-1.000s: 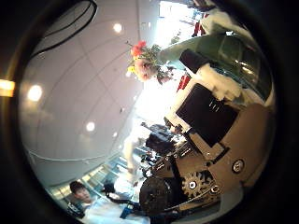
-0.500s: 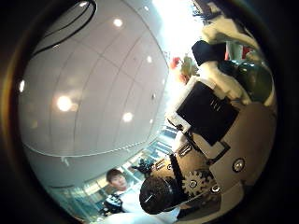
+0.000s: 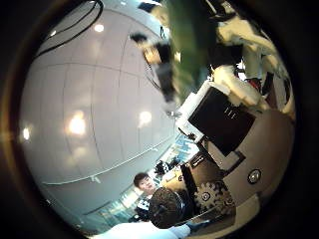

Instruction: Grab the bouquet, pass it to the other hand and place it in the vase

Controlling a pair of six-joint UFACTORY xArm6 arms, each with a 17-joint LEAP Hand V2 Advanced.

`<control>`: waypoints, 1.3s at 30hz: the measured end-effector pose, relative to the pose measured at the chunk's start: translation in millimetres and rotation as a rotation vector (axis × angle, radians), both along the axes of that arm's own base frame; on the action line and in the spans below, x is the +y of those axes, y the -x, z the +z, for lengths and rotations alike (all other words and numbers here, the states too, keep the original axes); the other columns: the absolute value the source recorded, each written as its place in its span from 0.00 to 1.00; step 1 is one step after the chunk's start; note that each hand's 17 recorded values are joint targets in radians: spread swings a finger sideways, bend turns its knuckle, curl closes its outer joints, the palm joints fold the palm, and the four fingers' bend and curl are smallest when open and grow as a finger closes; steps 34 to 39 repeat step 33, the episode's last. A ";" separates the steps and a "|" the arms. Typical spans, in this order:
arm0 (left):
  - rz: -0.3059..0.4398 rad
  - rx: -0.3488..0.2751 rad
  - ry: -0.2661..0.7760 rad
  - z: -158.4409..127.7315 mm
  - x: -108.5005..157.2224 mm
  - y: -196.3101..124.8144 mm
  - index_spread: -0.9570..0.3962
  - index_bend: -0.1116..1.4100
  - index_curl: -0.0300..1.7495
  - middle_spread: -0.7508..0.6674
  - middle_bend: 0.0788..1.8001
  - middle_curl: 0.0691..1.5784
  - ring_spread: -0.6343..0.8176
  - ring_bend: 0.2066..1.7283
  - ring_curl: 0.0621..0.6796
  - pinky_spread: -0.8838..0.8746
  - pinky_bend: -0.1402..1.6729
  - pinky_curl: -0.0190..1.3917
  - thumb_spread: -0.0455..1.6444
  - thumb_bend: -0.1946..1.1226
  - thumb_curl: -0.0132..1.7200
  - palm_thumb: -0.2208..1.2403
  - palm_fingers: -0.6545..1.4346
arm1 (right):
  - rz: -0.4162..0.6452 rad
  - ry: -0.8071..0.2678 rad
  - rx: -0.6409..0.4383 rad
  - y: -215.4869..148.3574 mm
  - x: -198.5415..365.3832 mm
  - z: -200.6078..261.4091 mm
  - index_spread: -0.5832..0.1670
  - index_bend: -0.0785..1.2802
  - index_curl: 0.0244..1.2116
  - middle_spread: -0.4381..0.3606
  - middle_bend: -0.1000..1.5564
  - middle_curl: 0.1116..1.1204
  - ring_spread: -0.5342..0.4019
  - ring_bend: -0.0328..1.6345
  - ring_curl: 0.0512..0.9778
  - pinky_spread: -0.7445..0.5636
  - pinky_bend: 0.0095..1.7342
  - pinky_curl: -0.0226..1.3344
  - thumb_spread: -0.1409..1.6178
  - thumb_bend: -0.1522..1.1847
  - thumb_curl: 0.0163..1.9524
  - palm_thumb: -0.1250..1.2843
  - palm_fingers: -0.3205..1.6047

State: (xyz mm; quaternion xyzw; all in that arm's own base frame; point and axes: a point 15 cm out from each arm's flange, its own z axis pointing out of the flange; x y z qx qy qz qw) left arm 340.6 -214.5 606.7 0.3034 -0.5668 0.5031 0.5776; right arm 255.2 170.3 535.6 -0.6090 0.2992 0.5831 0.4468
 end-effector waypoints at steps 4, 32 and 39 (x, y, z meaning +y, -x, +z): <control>0.012 -0.020 -0.017 6.2 5.4 4.6 0.61 0.19 0.07 0.30 0.46 0.53 0.14 0.76 0.67 0.19 0.71 0.42 0.59 0.20 0.28 0.78 0.76 | -0.040 0.019 -0.003 -5.4 -12.0 -4.9 0.48 0.93 0.74 0.39 0.90 0.67 0.37 0.91 0.71 0.42 0.69 0.76 0.60 0.11 0.64 0.89 0.75; 0.344 -0.284 -0.433 21.2 39.4 84.1 0.78 0.28 0.20 0.69 0.13 0.33 0.69 0.40 0.32 0.75 0.35 0.25 0.60 0.12 0.24 0.47 0.34 | -0.337 0.332 -0.245 -39.4 -136.3 -14.8 0.28 0.53 0.53 0.44 0.61 0.45 0.44 0.64 0.44 0.65 0.42 0.54 0.64 0.09 0.37 0.61 0.33; 0.343 -0.276 -0.439 17.0 39.8 84.7 0.78 0.28 0.20 0.70 0.13 0.33 0.69 0.39 0.31 0.75 0.34 0.25 0.60 0.12 0.24 0.47 0.34 | -0.335 0.347 -0.252 -39.1 -137.5 -15.1 0.28 0.53 0.52 0.45 0.61 0.45 0.45 0.64 0.44 0.69 0.40 0.53 0.64 0.10 0.37 0.62 0.32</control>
